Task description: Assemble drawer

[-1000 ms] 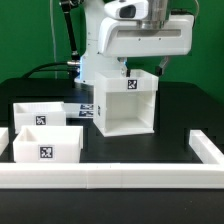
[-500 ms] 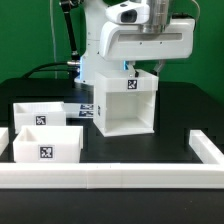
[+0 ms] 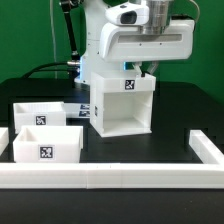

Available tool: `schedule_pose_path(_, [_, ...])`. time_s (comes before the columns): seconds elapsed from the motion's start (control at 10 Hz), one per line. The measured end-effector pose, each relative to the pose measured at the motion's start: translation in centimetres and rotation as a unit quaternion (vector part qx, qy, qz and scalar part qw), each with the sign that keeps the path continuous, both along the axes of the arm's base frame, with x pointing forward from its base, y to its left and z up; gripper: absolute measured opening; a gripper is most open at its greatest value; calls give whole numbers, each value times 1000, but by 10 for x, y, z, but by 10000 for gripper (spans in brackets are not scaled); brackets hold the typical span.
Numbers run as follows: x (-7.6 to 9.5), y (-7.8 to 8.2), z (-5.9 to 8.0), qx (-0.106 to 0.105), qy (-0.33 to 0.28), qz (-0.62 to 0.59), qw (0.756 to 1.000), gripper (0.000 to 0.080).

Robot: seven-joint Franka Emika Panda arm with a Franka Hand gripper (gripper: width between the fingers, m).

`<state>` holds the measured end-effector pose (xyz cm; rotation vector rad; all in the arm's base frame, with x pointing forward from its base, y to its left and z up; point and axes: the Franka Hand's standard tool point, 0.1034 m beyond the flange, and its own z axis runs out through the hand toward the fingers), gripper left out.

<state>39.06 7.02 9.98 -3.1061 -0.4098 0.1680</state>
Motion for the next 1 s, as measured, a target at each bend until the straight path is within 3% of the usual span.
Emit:
schedule_pose_path(0.4, [1,-1,0,0,1,0,1000,36])
schedule_pose_path(1.0, [97,4,1,14,-24,-25,999,38])
